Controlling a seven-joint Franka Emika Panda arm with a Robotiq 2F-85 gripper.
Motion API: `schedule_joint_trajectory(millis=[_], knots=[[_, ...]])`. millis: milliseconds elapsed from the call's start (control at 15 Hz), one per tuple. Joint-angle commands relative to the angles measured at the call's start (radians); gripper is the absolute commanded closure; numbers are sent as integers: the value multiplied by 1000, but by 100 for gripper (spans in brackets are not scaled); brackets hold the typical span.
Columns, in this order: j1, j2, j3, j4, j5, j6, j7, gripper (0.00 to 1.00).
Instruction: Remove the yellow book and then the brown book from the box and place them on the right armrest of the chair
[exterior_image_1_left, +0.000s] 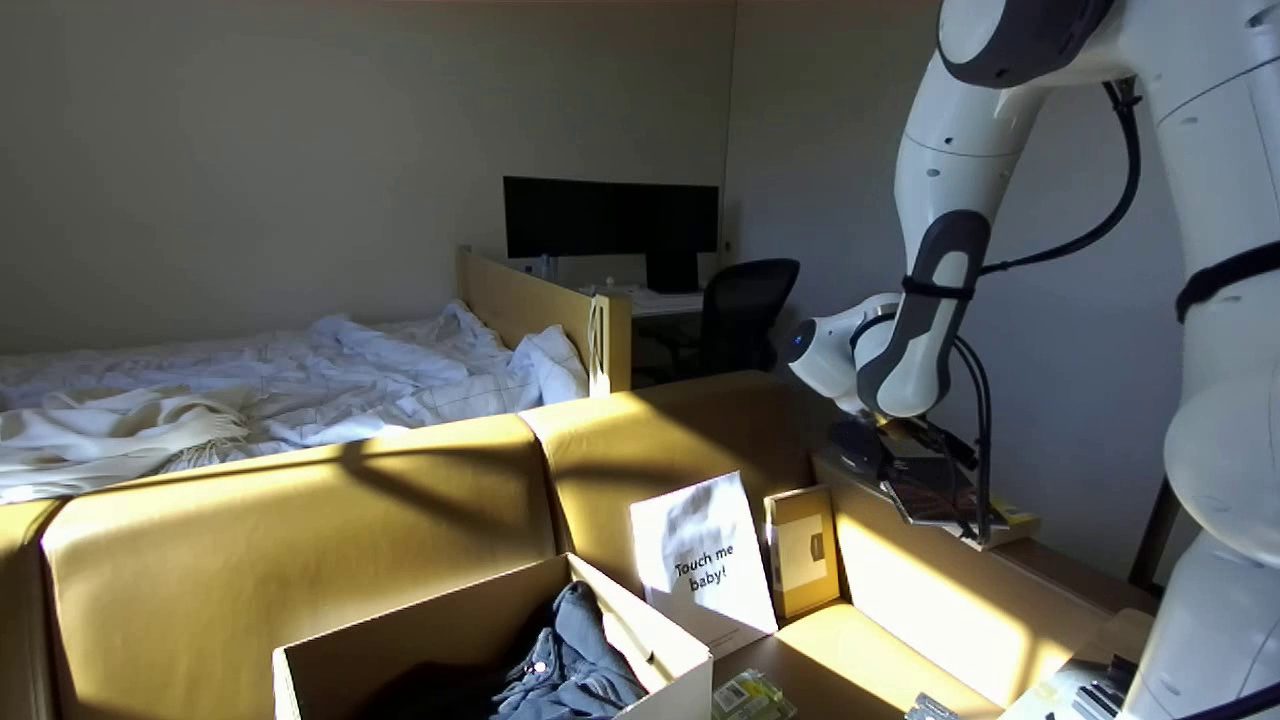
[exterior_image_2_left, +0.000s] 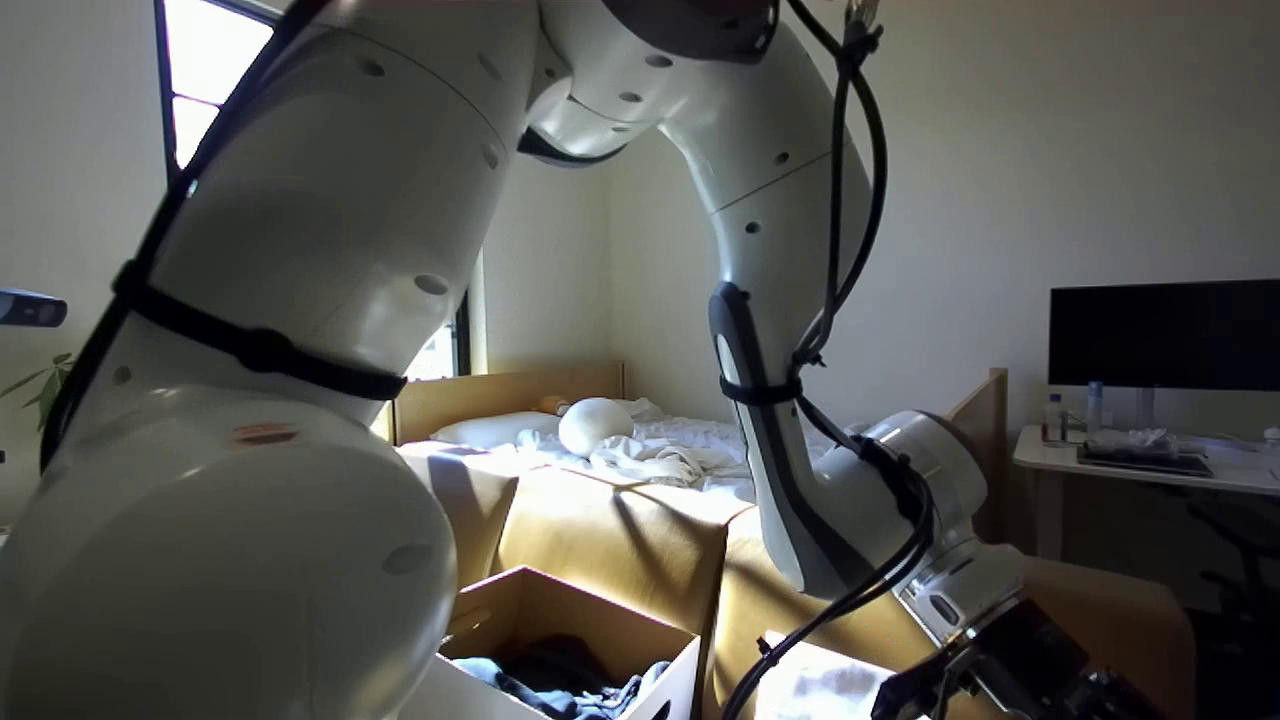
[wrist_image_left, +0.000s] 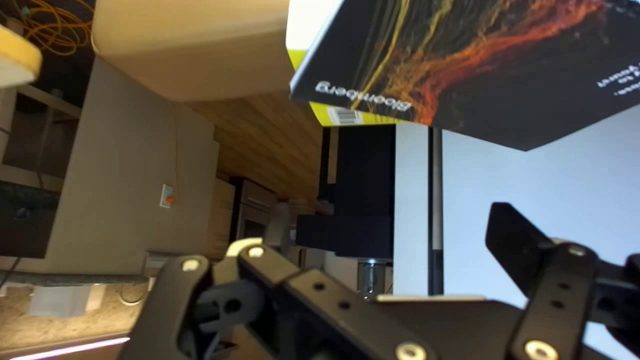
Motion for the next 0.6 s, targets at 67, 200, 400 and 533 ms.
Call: schedule_joint_trajectory(millis=[67,200,400,533], knots=[[-55,-312,47,-137,7,19,-349,0],[-53,-417,56,-161,13,15,-494,0],[-47,-546,64,-163,12,23,-707,0],[-42,-618,65,-142,9,30,-849,0]])
